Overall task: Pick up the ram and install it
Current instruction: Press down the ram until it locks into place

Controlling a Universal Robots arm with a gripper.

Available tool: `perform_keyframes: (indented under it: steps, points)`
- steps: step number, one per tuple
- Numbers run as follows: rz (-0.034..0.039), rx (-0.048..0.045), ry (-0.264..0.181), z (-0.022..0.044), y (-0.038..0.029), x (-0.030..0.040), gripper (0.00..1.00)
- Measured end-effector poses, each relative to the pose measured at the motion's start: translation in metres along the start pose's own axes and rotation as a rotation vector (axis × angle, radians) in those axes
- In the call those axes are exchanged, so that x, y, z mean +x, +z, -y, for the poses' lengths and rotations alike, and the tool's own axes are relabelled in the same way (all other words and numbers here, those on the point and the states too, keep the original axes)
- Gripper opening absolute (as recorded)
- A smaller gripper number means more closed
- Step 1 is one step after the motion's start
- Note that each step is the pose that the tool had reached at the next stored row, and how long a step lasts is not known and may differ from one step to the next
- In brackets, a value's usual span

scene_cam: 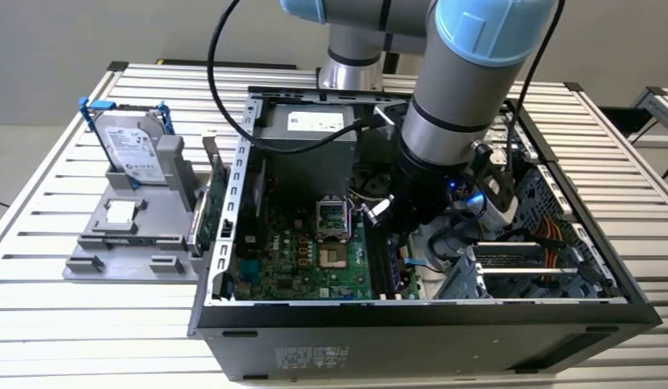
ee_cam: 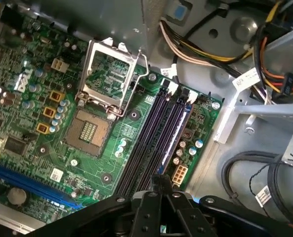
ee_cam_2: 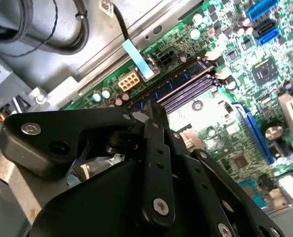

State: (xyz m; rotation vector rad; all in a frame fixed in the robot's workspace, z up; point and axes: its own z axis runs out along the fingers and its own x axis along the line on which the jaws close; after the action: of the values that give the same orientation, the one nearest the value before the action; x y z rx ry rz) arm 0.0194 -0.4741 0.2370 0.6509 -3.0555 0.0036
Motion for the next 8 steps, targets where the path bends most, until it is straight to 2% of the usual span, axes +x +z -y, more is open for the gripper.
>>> perform_keyframes:
  steps: [8]
  points:
    - [-0.0001, 0.0022, -0.127, -0.0006, 0.0003, -0.0003, 0.0]
